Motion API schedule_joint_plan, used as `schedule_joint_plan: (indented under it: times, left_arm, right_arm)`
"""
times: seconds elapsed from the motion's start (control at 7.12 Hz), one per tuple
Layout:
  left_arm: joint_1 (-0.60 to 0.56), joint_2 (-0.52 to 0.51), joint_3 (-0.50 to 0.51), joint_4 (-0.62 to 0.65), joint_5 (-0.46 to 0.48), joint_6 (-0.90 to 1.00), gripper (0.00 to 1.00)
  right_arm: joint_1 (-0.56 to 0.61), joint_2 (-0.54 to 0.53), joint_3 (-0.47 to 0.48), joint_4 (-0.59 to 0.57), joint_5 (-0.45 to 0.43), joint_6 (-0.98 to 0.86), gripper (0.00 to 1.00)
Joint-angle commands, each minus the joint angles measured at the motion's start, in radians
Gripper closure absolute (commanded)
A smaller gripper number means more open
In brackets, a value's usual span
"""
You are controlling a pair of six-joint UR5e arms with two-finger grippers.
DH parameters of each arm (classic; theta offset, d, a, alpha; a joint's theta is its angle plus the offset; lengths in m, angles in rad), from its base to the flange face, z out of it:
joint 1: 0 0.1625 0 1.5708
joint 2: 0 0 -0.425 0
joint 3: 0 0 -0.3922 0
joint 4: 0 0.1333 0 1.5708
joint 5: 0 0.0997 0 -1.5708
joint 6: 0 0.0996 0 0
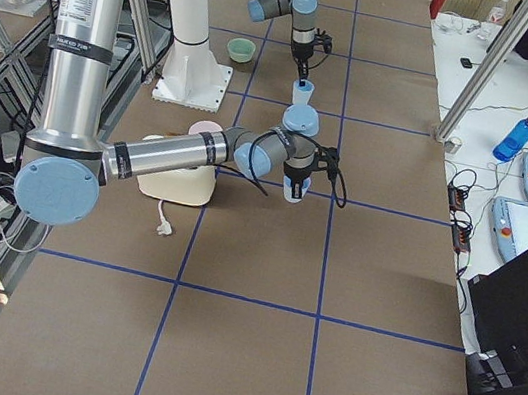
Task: Stack blue cups with both arms
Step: 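Hold the cup at center with left gripper while right grasps other cup, then set cup down and open left gripper while right gripper lifts its cup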
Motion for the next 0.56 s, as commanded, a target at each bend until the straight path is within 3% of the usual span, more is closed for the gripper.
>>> schedule_joint_plan:
  times: [0.0,0.42]
  left_arm:
    - [0.019,0.002,0.007,-0.001,0.024,-0.001,1.0]
    - [0.024,0.002,0.015,-0.013,0.023,0.002,1.0]
  right_arm:
    - [0.006,0.033,-0.003,-0.034,0.006,-0.002,1.0]
    - [0.007,0.041,-0.007,-0.036,0.018,-0.002,1.0]
